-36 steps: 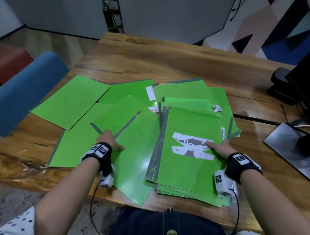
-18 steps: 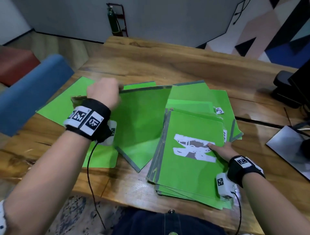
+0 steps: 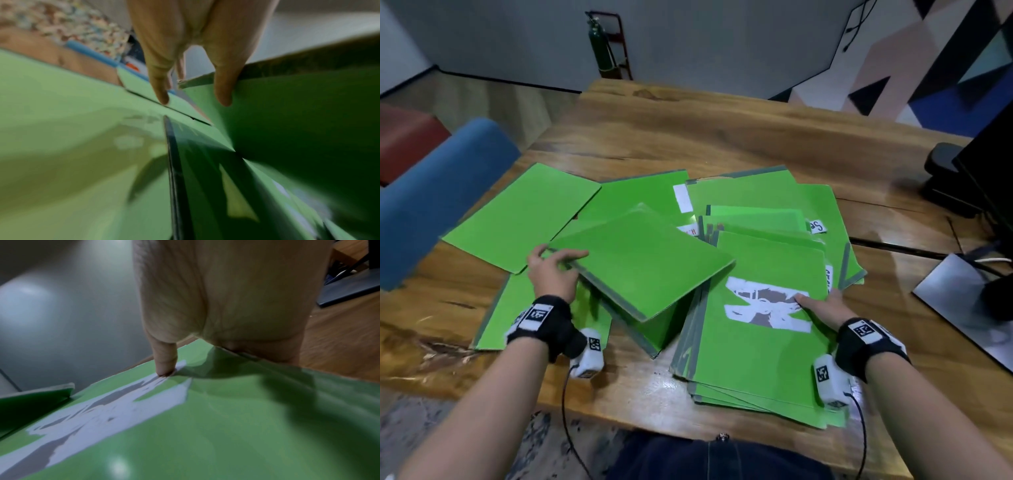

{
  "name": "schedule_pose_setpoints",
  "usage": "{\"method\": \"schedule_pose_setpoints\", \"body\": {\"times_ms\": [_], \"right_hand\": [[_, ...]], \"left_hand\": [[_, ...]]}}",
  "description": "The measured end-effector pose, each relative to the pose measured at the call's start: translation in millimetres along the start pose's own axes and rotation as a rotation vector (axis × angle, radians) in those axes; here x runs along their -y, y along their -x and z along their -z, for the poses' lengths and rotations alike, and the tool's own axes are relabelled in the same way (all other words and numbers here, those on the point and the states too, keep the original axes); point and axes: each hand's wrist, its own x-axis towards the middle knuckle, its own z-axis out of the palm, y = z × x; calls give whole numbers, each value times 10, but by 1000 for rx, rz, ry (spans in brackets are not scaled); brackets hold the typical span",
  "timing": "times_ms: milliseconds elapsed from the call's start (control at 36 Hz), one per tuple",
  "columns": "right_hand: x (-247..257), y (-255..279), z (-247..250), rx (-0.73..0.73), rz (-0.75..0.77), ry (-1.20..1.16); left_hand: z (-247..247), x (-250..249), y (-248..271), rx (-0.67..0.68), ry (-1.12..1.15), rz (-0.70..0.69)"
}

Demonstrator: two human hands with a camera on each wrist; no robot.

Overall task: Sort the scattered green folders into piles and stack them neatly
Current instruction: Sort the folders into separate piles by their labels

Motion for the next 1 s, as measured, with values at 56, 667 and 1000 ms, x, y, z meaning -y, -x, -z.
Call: {"method": "schedule_pose_setpoints", "body": {"times_ms": [56,667,1000], "right_hand": [[2,-1,2,9,-6,5],[-14,18,16,9,35,39],[-13,2,23,18,32,54]], "left_hand": [[-32,138,15,97,145,75],[-369,-369,-185,295,420,678],[-652,8,-46,357,237,745]]}}
